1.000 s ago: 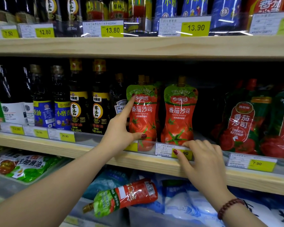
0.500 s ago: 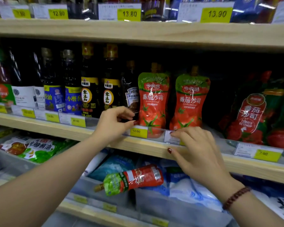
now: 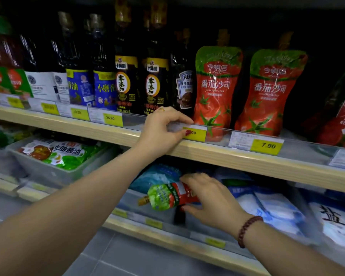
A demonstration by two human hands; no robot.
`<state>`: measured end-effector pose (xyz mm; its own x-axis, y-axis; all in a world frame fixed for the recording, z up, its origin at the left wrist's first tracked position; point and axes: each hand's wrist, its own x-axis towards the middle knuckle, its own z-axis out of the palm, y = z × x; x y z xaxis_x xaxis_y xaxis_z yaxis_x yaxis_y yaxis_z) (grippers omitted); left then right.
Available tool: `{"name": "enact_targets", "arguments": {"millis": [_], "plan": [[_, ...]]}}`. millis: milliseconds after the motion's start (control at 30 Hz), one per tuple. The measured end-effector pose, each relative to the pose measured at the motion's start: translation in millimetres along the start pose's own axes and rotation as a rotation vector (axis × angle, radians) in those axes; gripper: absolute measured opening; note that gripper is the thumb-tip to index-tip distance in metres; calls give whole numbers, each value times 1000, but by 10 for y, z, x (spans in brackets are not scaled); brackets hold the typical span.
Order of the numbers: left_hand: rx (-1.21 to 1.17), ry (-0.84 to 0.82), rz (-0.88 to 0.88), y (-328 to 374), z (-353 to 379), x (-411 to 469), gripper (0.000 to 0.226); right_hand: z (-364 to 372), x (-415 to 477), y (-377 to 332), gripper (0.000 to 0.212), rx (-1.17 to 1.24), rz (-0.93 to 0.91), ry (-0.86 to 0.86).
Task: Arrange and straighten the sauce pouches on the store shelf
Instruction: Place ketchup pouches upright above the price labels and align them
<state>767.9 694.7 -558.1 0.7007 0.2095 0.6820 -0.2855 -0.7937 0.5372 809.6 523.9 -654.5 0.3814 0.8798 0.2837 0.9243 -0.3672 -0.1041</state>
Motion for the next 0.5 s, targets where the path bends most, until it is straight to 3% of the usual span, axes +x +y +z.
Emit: {"name": "enact_targets", "arguments": {"millis": [233, 500], "plan": [[-37, 48, 8, -43, 51, 6, 20, 199, 54, -38, 44, -178, -39, 167], [-73, 70, 13, -63, 71, 6, 20, 268, -41, -1, 43, -197, -126, 307]]}}
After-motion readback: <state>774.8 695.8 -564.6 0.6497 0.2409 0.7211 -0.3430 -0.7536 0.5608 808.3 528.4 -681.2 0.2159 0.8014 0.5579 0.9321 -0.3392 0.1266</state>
